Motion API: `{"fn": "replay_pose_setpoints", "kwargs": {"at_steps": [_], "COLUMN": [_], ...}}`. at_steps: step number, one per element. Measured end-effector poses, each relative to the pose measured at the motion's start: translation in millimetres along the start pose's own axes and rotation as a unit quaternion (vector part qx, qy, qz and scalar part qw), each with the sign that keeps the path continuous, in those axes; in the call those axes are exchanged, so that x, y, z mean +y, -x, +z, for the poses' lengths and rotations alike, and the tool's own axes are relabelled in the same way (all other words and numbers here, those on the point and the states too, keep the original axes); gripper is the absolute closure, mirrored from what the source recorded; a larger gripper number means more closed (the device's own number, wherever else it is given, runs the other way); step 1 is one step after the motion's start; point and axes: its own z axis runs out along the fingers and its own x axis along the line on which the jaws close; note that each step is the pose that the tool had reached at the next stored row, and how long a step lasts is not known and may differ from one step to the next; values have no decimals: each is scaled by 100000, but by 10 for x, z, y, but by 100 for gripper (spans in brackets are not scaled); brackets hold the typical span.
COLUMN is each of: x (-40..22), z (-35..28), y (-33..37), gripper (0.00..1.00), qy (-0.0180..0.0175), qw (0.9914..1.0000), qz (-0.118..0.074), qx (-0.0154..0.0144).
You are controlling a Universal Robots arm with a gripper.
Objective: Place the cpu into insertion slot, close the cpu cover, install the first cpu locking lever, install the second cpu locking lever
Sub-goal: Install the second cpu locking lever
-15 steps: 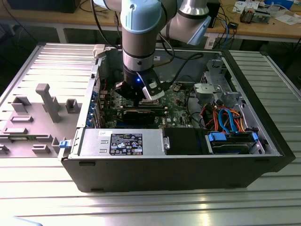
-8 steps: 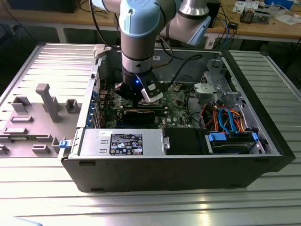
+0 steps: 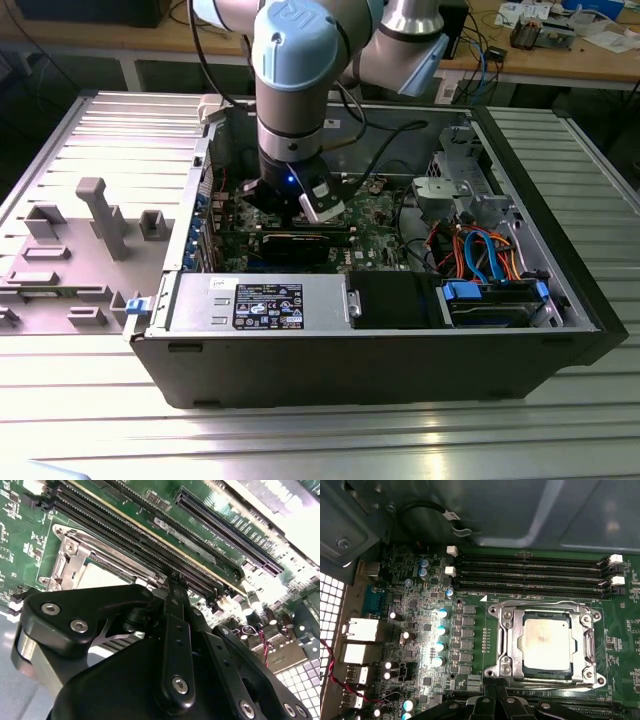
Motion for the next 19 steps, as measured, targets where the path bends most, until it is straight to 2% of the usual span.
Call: {"fn": "replay_pose_setpoints", "kwargs": {"at_steps": [3,4,10,14,19], "x": [-2,-3,-5,-3,0], "z": [22,26,63,75,70], "y": [-10,-10,-11,-13,-12], "gripper": [89,89,89,89,89], "qy": [1155,1421,2415,2746,2778], "qw": [99993,99990,99971,99962,99961], "qz": [-97,-107,-203,-257,-292], "qx": [-51,-64,-110,-56,-30]}}
